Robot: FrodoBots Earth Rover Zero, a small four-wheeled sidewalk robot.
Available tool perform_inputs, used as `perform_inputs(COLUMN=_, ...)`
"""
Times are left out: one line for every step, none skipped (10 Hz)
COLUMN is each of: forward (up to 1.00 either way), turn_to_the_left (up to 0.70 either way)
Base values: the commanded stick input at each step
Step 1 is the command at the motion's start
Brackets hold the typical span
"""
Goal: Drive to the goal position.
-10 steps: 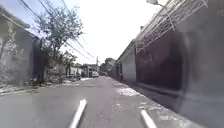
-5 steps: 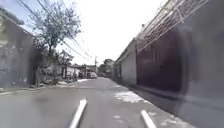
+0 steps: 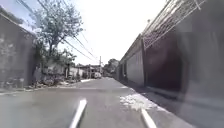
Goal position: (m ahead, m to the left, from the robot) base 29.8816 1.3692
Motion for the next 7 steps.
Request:
perform_inputs(forward=0.94, turn_to_the_left=0.0)
perform_inputs(forward=0.94, turn_to_the_left=0.0)
perform_inputs(forward=0.94, turn_to_the_left=0.0)
perform_inputs(forward=0.94, turn_to_the_left=-0.03)
perform_inputs(forward=0.94, turn_to_the_left=-0.07)
perform_inputs(forward=0.94, turn_to_the_left=-0.12)
perform_inputs(forward=0.94, turn_to_the_left=-0.31)
